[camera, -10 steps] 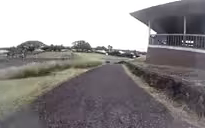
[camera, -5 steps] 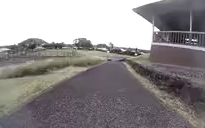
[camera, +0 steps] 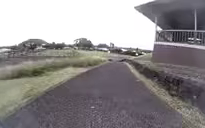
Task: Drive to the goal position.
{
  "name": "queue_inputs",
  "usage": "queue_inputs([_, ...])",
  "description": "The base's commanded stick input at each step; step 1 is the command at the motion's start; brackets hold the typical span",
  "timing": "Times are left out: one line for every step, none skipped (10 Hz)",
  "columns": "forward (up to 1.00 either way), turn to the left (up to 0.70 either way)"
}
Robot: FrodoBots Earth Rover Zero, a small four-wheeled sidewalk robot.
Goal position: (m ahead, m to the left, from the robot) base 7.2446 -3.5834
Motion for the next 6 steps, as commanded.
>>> queue_inputs([0.70,-0.34])
queue_inputs([0.70,-0.25])
queue_inputs([0.70,-0.08])
queue_inputs([0.70,0.00])
queue_inputs([0.70,0.01])
queue_inputs([0.70,0.01])
